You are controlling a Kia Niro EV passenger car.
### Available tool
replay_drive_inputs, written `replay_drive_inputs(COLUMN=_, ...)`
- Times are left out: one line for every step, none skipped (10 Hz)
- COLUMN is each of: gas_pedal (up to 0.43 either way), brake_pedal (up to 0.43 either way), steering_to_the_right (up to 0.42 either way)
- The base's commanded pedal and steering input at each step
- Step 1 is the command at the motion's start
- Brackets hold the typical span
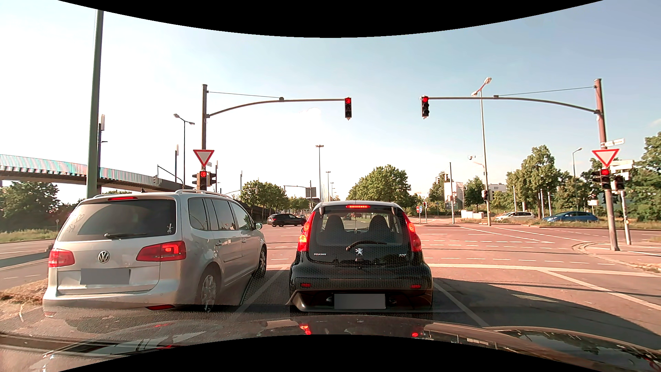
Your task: Follow the waypoints while adhering to traffic rules and regulations
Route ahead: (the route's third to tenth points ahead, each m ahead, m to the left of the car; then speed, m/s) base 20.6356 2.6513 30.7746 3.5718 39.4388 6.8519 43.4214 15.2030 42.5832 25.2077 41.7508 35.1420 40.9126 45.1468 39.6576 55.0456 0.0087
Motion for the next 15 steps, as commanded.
replay_drive_inputs(gas_pedal=0.0, brake_pedal=0.262, steering_to_the_right=-0.031)
replay_drive_inputs(gas_pedal=0.0, brake_pedal=0.262, steering_to_the_right=-0.031)
replay_drive_inputs(gas_pedal=0.0, brake_pedal=0.262, steering_to_the_right=-0.031)
replay_drive_inputs(gas_pedal=0.0, brake_pedal=0.262, steering_to_the_right=-0.031)
replay_drive_inputs(gas_pedal=0.0, brake_pedal=0.262, steering_to_the_right=-0.031)
replay_drive_inputs(gas_pedal=0.0, brake_pedal=0.262, steering_to_the_right=-0.031)
replay_drive_inputs(gas_pedal=0.0, brake_pedal=0.262, steering_to_the_right=-0.031)
replay_drive_inputs(gas_pedal=0.0, brake_pedal=0.262, steering_to_the_right=-0.031)
replay_drive_inputs(gas_pedal=0.0, brake_pedal=0.262, steering_to_the_right=-0.031)
replay_drive_inputs(gas_pedal=0.0, brake_pedal=0.262, steering_to_the_right=-0.031)
replay_drive_inputs(gas_pedal=0.0, brake_pedal=0.262, steering_to_the_right=-0.031)
replay_drive_inputs(gas_pedal=0.0, brake_pedal=0.262, steering_to_the_right=-0.031)
replay_drive_inputs(gas_pedal=0.0, brake_pedal=0.268, steering_to_the_right=-0.031)
replay_drive_inputs(gas_pedal=0.0, brake_pedal=0.268, steering_to_the_right=-0.031)
replay_drive_inputs(gas_pedal=0.0, brake_pedal=0.268, steering_to_the_right=-0.031)
